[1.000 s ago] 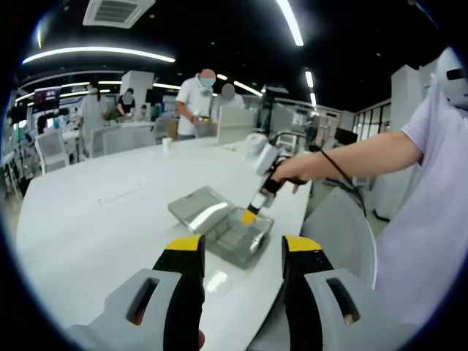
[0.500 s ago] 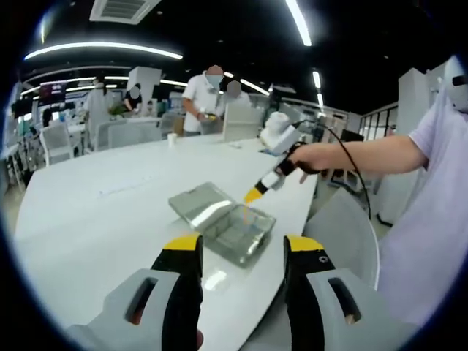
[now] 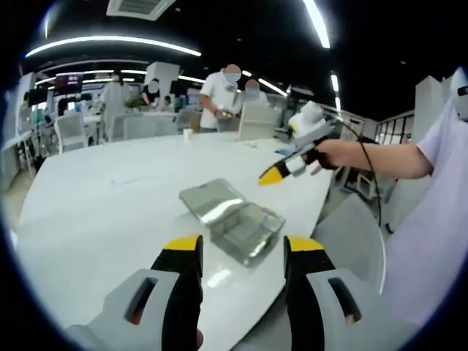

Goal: Insert the divider into the dual guide fixture by aligning both edges with the guide slots and pushing it downward to the bottom, including one-sided entry, uneven engagement, binding, and posture correction.

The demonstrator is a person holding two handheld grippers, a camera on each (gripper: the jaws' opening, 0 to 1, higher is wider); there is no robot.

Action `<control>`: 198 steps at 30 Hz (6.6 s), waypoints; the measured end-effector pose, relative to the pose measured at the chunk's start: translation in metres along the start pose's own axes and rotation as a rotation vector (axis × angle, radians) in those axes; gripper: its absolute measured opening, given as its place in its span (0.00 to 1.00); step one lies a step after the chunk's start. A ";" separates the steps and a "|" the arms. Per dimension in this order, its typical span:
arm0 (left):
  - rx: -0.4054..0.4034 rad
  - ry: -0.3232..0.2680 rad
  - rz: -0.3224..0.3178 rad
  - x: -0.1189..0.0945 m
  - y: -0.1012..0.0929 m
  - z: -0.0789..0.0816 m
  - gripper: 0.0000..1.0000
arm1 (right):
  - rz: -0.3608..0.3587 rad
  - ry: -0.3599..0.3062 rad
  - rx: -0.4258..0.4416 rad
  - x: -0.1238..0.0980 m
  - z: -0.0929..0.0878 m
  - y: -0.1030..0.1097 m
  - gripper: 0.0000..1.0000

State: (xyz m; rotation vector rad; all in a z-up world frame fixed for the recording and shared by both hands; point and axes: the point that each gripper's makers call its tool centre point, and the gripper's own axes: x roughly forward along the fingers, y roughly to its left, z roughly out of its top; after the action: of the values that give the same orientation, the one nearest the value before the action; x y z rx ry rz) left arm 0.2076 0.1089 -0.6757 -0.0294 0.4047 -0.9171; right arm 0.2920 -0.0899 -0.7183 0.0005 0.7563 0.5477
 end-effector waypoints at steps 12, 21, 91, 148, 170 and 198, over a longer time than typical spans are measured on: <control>-0.035 0.013 0.070 0.015 0.003 -0.005 0.42 | 0.097 -0.215 -0.234 -0.047 0.015 0.025 0.42; -0.050 0.084 0.128 0.038 0.004 -0.023 0.44 | 0.074 -0.405 -0.359 -0.079 0.015 0.028 0.42; -0.247 0.426 0.439 0.110 0.045 -0.076 0.42 | -0.087 -0.760 -0.265 -0.121 -0.017 -0.004 0.31; -0.623 0.864 0.579 0.137 0.068 -0.141 0.49 | -0.102 -0.803 -0.207 -0.131 -0.014 -0.014 0.24; -0.596 0.942 0.675 0.133 0.067 -0.150 0.46 | -0.112 -0.802 -0.201 -0.131 -0.015 -0.016 0.22; -0.582 0.980 0.730 0.131 0.075 -0.152 0.42 | -0.120 -0.800 -0.199 -0.131 -0.015 -0.018 0.19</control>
State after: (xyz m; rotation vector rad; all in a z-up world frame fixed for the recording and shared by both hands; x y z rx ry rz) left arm 0.2819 0.0756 -0.8737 0.0385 1.4739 -0.0010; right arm 0.2130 -0.1698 -0.6472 -0.0094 -0.0787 0.4527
